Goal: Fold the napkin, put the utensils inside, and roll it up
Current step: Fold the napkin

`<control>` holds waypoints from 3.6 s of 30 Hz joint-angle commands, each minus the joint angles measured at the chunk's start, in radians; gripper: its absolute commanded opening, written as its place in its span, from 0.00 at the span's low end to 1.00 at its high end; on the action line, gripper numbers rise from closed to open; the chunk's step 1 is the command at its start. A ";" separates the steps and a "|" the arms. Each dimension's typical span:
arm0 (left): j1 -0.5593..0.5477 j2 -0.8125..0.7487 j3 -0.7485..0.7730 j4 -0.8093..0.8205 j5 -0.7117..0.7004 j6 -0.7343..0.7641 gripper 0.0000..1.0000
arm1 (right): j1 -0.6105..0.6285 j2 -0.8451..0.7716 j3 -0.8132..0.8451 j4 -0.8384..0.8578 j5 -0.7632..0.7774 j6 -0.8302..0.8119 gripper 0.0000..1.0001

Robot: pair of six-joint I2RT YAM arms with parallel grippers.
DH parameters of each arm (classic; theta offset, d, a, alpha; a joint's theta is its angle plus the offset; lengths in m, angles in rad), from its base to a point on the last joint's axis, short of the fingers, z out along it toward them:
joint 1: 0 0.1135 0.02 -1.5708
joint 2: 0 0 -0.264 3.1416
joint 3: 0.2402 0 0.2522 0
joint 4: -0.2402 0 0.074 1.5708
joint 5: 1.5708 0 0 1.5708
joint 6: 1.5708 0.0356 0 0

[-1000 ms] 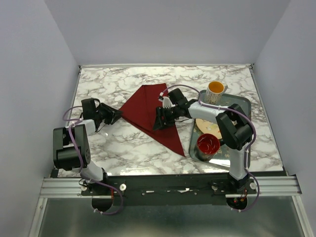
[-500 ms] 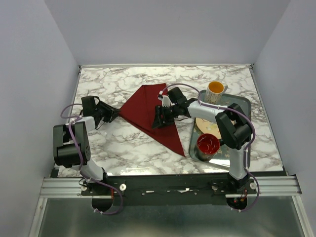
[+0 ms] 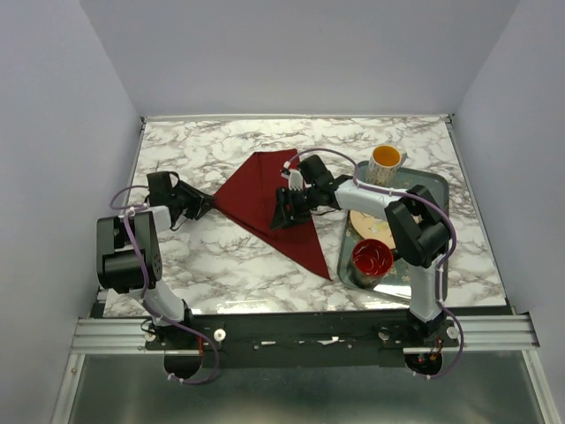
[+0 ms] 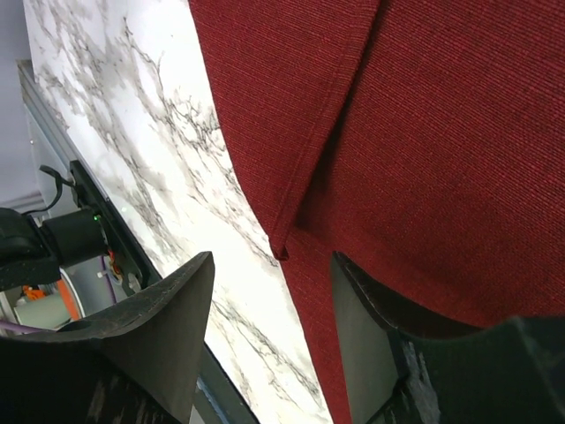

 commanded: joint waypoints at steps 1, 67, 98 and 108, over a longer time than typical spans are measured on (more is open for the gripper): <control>0.008 0.030 0.022 0.004 -0.017 0.010 0.43 | 0.015 0.026 0.031 -0.003 -0.003 0.011 0.63; 0.092 0.128 -0.033 0.262 0.088 -0.172 0.04 | 0.062 0.175 0.150 -0.005 -0.039 0.020 0.49; 0.117 0.148 -0.041 0.321 0.128 -0.215 0.14 | 0.096 0.196 0.219 -0.068 0.095 -0.052 0.26; 0.117 0.042 -0.007 0.112 0.107 -0.094 0.32 | 0.110 0.167 0.191 -0.068 0.079 -0.051 0.34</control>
